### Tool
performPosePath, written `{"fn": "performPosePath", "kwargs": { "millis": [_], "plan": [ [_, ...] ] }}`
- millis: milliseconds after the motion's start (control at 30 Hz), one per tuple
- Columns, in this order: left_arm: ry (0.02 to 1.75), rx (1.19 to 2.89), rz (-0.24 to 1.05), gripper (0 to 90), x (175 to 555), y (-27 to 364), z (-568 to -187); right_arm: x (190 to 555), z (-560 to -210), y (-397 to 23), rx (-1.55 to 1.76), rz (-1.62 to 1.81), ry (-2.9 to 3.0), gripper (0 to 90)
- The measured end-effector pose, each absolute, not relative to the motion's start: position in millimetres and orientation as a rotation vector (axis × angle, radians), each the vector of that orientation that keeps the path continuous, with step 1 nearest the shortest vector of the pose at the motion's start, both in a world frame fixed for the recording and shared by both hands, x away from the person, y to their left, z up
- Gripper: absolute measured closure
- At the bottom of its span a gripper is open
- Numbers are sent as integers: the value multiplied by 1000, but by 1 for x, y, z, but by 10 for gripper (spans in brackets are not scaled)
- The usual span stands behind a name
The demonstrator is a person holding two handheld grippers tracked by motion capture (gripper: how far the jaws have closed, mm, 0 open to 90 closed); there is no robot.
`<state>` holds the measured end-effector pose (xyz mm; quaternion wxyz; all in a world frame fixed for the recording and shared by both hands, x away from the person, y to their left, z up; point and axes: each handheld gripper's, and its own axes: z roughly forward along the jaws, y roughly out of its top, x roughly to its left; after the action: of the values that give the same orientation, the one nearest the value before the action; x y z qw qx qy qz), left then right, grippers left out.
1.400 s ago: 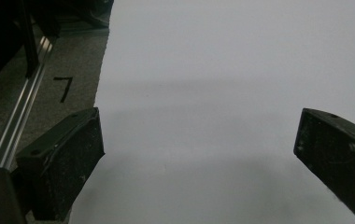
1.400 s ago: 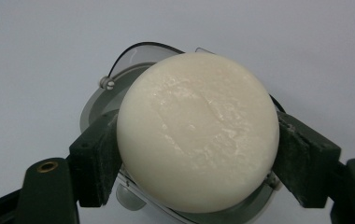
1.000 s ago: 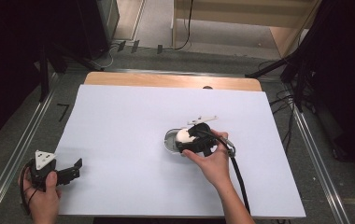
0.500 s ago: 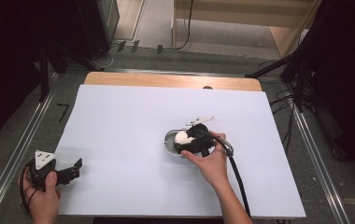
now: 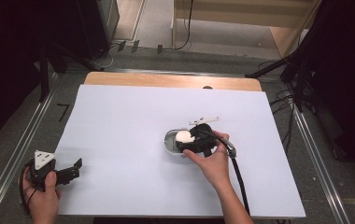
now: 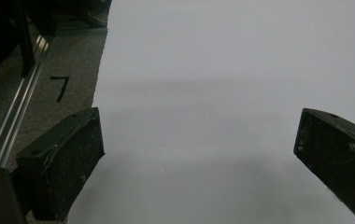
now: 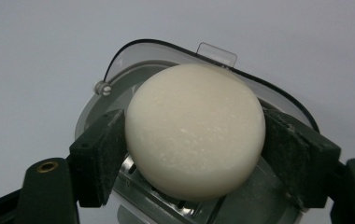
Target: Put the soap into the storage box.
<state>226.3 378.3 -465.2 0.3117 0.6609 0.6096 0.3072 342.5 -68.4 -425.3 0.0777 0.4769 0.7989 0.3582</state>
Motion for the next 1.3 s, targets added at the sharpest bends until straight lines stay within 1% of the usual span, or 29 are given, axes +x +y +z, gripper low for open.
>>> {"fn": "performPosePath", "kwargs": {
  "millis": [300,633,1300],
  "plan": [
    [1606,1746,809,21,226,378,-465,343,-421,-73,1427,1091,2367,275],
    [1604,1748,808,21,227,378,-465,343,-416,-79,1435,1121,2326,261],
    [1603,1750,810,21,227,378,-465,341,-407,-115,1475,1150,2242,226]
  ]
}}
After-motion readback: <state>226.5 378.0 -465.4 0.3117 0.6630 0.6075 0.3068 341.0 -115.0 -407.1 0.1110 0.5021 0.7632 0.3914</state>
